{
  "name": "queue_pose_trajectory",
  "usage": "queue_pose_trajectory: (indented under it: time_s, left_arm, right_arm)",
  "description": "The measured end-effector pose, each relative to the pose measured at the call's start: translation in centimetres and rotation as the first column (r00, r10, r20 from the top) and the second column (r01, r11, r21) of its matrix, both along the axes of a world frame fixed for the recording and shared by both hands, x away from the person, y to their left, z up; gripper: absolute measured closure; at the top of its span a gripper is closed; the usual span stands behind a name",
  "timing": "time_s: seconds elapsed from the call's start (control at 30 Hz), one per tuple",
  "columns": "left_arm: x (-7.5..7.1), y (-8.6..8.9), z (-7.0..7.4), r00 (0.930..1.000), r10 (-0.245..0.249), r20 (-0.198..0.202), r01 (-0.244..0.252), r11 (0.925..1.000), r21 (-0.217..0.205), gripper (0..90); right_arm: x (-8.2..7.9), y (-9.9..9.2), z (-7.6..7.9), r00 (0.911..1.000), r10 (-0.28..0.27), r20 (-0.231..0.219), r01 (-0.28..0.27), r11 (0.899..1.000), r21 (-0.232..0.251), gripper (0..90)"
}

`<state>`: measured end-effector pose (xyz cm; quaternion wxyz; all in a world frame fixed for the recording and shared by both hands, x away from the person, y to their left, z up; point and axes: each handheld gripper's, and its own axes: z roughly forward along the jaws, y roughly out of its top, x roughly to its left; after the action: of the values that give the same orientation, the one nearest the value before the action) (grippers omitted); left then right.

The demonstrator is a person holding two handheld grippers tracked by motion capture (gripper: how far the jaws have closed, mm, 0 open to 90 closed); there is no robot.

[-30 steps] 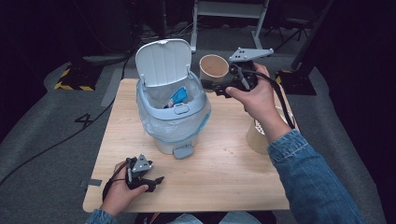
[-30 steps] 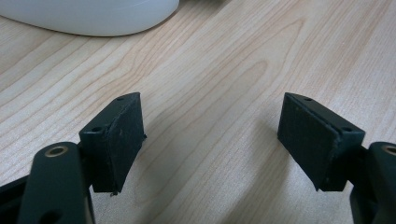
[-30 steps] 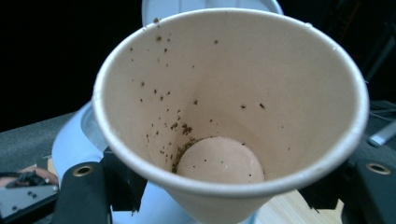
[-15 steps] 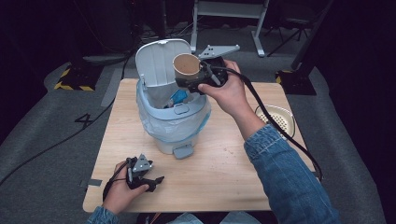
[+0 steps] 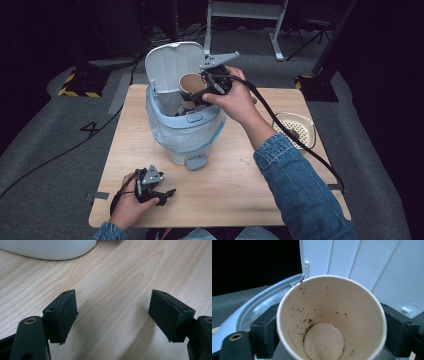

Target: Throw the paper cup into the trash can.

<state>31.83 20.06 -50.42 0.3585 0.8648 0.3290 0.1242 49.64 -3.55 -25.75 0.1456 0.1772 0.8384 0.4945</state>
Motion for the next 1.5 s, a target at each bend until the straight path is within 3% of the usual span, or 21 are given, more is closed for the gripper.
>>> queue_pose_trajectory:
  time_s: [0.07, 0.17, 0.3, 0.43, 0.53, 0.63, 0.7, 0.8, 0.97, 1.03, 1.1, 1.2, 1.4, 1.5]
  left_arm:
    - [0.0, 0.0, 0.0, 1.0, 0.0, 0.0, 0.0, 1.0, 0.0, 23.2]
    - [0.0, 0.0, 0.0, 1.0, 0.0, -0.001, 0.0, 1.0, 0.0, 23.1]
    - [0.0, 0.0, 0.0, 1.0, 0.001, 0.0, -0.001, 1.0, -0.001, 23.1]
    - [0.0, 0.0, 0.0, 1.0, 0.001, 0.0, -0.001, 1.0, 0.0, 23.2]
    - [0.0, 0.0, 0.0, 1.0, 0.001, 0.0, -0.001, 1.0, 0.0, 23.1]
    - [0.0, 0.0, 0.0, 1.0, 0.0, -0.001, 0.0, 1.0, 0.0, 23.2]
    - [0.0, 0.0, 0.0, 1.0, 0.002, -0.001, -0.002, 1.0, -0.002, 23.2]
    - [0.0, 0.0, 0.0, 1.0, 0.002, -0.001, -0.002, 1.0, -0.002, 23.1]
    - [0.0, -0.1, 0.0, 0.9998, 0.018, 0.007, -0.018, 0.9998, 0.002, 24.1]
    - [0.0, -0.1, 0.0, 0.9998, 0.018, 0.012, -0.018, 0.9998, -0.003, 27.5]
    - [0.0, -0.1, 0.1, 0.9998, 0.011, 0.014, -0.011, 0.9999, -0.013, 33.4]
    - [0.0, -0.1, 0.3, 0.9997, 0.001, 0.023, -0.001, 0.9999, -0.012, 34.9]
    - [-0.2, 0.4, 1.8, 0.9992, 0.018, 0.036, -0.016, 0.9981, -0.059, 34.6]
    - [-0.1, 0.8, 2.2, 0.9985, 0.027, 0.047, -0.025, 0.998, -0.058, 34.7]
  right_arm:
    - [-0.1, -0.3, 0.5, 0.9996, -0.008, 0.028, 0.007, 1.0, 0.024, 15.5]
    - [0.0, -0.4, 0.8, 0.9996, -0.002, 0.028, 0.001, 0.999, 0.05, 15.4]
    - [0.1, -0.4, 0.5, 0.9999, 0.0, 0.016, 0.0, 1.0, 0.019, 15.4]
    - [0.5, -0.2, 0.0, 0.9988, 0.038, 0.029, -0.037, 0.999, -0.033, 15.6]
    - [0.6, -0.2, 0.0, 0.9984, 0.055, 0.015, -0.055, 0.998, -0.022, 15.8]
    - [0.5, -0.5, 0.3, 0.9983, 0.033, 0.047, -0.032, 0.999, -0.008, 15.8]
    - [0.4, -0.9, 0.6, 0.9985, 0.032, 0.045, -0.033, 0.999, 0.014, 15.8]
    - [-0.1, -1.7, 0.8, 0.9984, 0.026, 0.05, -0.027, 1.0, 0.006, 16.2]
    - [-1.2, -4.2, 1.7, 0.9994, -0.018, 0.031, 0.018, 1.0, -0.01, 21.0]
    - [-1.8, -5.6, 2.3, 0.9986, -0.038, 0.038, 0.037, 0.999, 0.009, 27.8]
    - [-2.3, -7.0, 3.0, 0.9983, -0.048, 0.033, 0.048, 0.999, 0.018, 27.9]
    - [-3.1, -9.3, 3.8, 0.9962, -0.078, 0.037, 0.078, 0.997, 0.007, 29.5]
    - [-4.4, -14.1, 4.9, 0.9912, -0.126, 0.039, 0.127, 0.992, -0.007, 28.1]
    - [-5.0, -16.2, 5.1, 0.9893, -0.142, 0.032, 0.142, 0.99, 0.026, 27.2]
